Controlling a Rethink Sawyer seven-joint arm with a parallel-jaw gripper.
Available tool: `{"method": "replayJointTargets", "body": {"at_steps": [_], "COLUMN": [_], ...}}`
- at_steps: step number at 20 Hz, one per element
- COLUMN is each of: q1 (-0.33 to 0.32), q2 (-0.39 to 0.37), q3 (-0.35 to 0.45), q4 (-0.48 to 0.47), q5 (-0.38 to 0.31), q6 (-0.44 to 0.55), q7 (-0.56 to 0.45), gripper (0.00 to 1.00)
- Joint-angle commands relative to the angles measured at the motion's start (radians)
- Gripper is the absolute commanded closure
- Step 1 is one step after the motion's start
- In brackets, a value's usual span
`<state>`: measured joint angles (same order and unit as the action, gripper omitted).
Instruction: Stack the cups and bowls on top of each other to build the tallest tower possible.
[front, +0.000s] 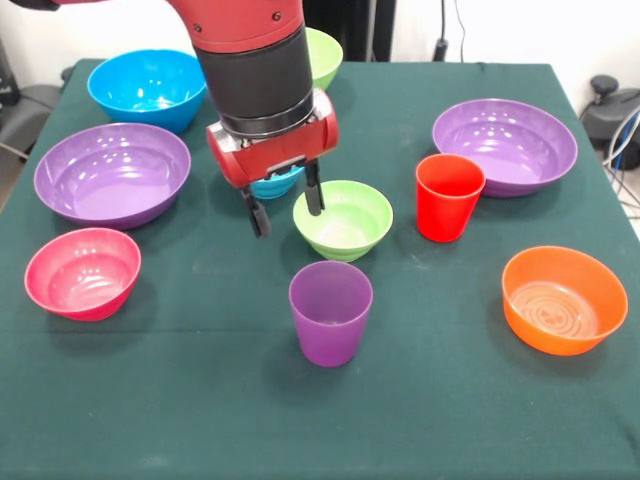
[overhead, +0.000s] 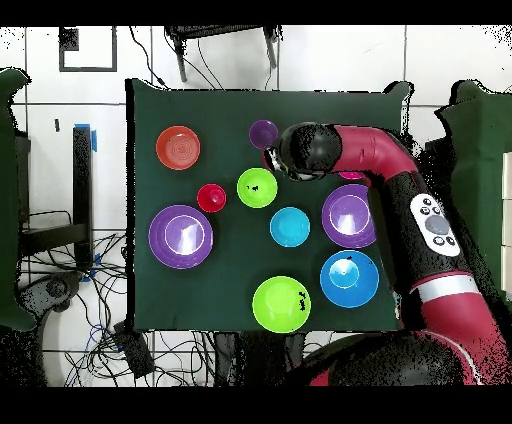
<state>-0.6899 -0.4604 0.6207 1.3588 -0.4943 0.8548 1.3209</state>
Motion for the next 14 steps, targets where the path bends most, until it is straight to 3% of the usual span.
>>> {"method": "replayJointTargets", "body": {"at_steps": [1, 14], "q1": [-0.011, -0.023], "q2": [0.059, 0.079], "q3": [-0.062, -0.042], "q4": [0.083, 0.015], "q5": [-0.117, -0.160], "q6": [-0.056, -0.030], "q7": [-0.106, -0.148], "gripper": [0.00, 0.00]}}
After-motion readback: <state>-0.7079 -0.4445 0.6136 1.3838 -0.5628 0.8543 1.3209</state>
